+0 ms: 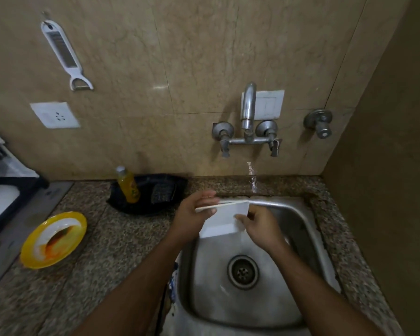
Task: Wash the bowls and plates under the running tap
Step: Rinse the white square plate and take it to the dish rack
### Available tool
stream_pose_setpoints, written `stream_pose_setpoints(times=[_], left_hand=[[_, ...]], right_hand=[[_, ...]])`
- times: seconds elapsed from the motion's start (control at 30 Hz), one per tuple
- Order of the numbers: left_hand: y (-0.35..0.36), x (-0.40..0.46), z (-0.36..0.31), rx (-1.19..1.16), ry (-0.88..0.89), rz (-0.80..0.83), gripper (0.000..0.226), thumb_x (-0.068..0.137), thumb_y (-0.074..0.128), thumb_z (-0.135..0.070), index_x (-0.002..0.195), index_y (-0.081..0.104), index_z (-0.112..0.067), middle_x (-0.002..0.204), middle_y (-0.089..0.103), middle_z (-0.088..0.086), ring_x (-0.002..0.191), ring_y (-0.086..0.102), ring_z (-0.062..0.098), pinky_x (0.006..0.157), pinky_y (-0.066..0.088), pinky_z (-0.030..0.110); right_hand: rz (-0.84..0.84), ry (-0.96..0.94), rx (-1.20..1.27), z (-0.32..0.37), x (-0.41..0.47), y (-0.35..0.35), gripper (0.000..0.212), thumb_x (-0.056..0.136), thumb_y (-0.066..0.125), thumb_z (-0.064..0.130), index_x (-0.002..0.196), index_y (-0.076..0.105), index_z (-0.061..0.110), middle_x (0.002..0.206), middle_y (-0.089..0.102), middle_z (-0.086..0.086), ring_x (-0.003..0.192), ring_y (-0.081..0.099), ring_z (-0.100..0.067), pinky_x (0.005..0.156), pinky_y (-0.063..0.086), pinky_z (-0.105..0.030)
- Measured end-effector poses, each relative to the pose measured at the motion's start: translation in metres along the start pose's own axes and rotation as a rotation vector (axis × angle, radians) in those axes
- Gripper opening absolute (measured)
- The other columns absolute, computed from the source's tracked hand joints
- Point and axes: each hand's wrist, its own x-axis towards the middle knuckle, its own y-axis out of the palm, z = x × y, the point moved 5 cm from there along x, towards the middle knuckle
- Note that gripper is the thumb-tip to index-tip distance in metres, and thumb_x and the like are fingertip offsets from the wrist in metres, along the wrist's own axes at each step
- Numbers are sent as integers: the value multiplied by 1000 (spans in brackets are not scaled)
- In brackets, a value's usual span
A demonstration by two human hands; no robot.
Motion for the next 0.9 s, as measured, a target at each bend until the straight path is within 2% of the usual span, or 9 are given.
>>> stream_pose_setpoints(times=[0.07, 0.17, 0.3, 0.43, 0.57, 0.63, 0.7, 0.8, 0.9], left_hand=[[-3, 1, 4, 144, 2, 41, 44, 80, 76, -2, 121, 65, -14, 114, 69, 1, 105, 64, 5, 85, 48, 12], [-5, 1, 3, 445, 44, 44, 37, 81, 76, -18, 117, 70, -23, 113, 70, -3, 104, 64, 10, 93, 50, 25], [-4, 2, -14, 519, 94, -9, 28, 85, 71, -18, 113, 72, -14, 102, 72, -1, 97, 67, 14, 85, 50, 24], [-4, 1, -15, 517, 70, -1, 26, 86, 71, -18, 111, 72, -9, 103, 68, -4, 94, 65, 14, 88, 52, 30], [-6, 3, -5, 551, 45, 13, 26, 86, 72, -24, 108, 73, -10, 93, 75, 8, 84, 69, 21, 81, 55, 33], [-8, 2, -7, 550, 52, 1, 34, 85, 73, -24, 115, 71, -9, 100, 74, 7, 89, 68, 18, 83, 53, 26], [-11, 1, -10, 503, 87, -1, 36, 84, 74, -24, 117, 70, -11, 104, 72, -1, 92, 67, 12, 85, 52, 26], [-17, 1, -11, 408, 83, 35, 26, 83, 75, -23, 109, 74, -17, 96, 74, -9, 85, 69, 4, 82, 56, 26], [-19, -2, 1, 564, 61, 63, 18, 84, 74, -26, 86, 76, -9, 73, 72, -4, 68, 66, 5, 64, 51, 21]], right_hand=[[-64, -18, -3, 9, -4, -13, 13, 91, 67, 27, 85, 73, 17, 78, 73, 5, 74, 66, -8, 71, 53, -29], [-92, -39, 4, 23, -12, -23, 10, 91, 68, 27, 95, 75, 21, 85, 74, 10, 80, 67, -2, 74, 53, -26], [-206, -34, -44, 28, -18, -28, 29, 89, 71, 26, 61, 60, 27, 54, 59, 17, 57, 57, 5, 56, 43, -13], [-205, -11, -47, 22, -25, -20, 28, 90, 70, 30, 64, 62, 22, 56, 62, 6, 56, 60, -6, 60, 52, -36], [-219, -10, -42, 27, -29, -19, 36, 90, 70, 26, 58, 55, 33, 48, 56, 24, 52, 56, 7, 52, 38, -10], [-199, -10, -34, 26, -29, -19, 39, 89, 70, 25, 55, 53, 33, 45, 54, 26, 50, 54, 10, 51, 36, -9], [-224, -17, -39, 29, -30, -22, 28, 88, 72, 28, 61, 63, 28, 53, 61, 21, 56, 58, 8, 57, 42, -19], [-238, 14, -3, 26, -31, -23, 14, 87, 72, 29, 74, 70, 28, 67, 69, 16, 67, 63, 7, 64, 49, -20], [-149, -4, -67, 26, -36, -11, 9, 90, 69, 27, 91, 77, 23, 83, 75, 10, 77, 67, 1, 77, 57, -31]])
